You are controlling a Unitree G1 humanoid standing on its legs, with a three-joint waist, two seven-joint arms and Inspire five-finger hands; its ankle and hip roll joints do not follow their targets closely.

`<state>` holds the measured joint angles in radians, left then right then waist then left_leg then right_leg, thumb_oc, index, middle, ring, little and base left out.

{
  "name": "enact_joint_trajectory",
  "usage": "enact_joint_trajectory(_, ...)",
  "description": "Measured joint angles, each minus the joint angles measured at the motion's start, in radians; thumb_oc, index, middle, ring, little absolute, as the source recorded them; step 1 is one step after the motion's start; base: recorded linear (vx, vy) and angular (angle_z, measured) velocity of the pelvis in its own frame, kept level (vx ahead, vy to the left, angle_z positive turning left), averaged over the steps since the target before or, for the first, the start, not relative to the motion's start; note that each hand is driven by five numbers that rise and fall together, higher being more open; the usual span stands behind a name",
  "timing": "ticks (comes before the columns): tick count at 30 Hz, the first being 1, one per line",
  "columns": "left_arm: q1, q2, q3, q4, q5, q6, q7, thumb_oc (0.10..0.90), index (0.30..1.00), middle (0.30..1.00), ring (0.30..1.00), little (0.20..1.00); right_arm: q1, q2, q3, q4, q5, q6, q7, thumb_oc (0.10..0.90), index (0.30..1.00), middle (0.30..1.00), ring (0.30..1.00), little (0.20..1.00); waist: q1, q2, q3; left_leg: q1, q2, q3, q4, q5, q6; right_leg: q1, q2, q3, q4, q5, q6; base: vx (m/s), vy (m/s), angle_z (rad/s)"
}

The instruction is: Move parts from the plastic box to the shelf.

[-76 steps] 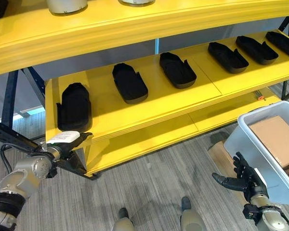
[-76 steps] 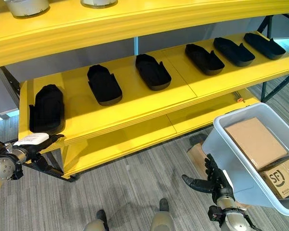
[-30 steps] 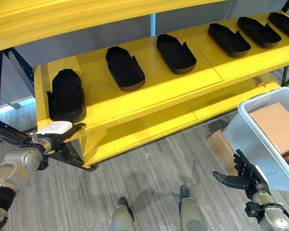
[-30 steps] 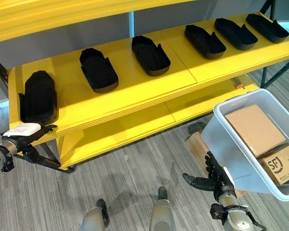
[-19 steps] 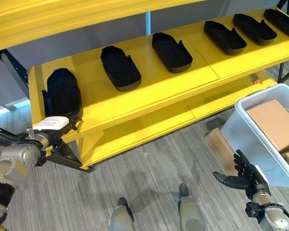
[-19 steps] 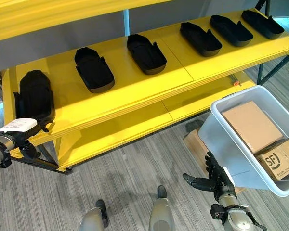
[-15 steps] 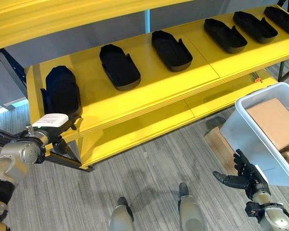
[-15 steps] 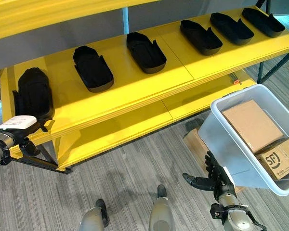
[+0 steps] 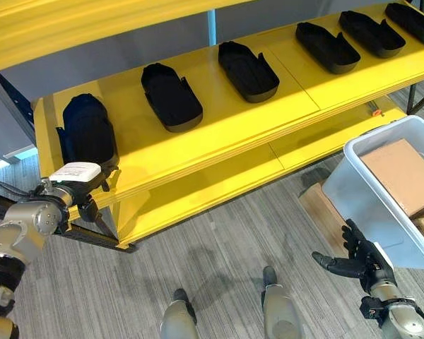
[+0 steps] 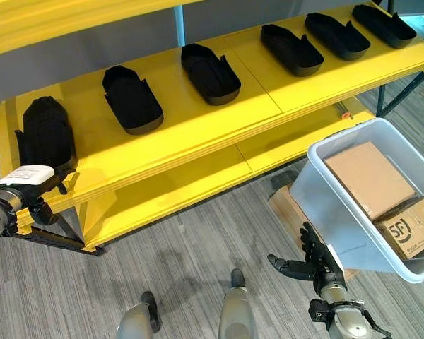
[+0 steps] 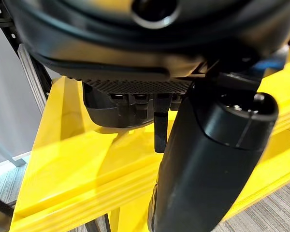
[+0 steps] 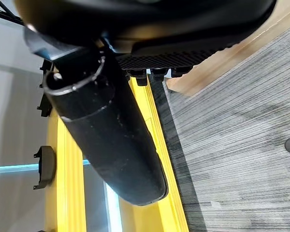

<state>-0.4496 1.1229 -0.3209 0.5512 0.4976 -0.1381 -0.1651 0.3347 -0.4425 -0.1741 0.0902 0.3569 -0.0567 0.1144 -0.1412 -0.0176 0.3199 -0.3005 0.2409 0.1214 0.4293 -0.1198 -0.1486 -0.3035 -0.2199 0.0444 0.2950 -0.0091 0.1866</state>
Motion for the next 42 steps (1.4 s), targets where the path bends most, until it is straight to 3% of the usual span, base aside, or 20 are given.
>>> enact_joint_trajectory(42,-0.129,0.000,-0.087,0.038,-0.001,0.004,0.031,0.900,1.000,1.000,1.000,1.000,0.001,-0.001,0.002,0.000,0.001,-0.002,0.008,0.900,1.000,1.000,1.000,1.000,-0.021,-0.004,0.009,-0.010,0.003,0.024,0.029,-0.017,-0.001,-0.039,0.004,0.031,0.037,-0.015,0.005,0.00,-0.004,-0.01)
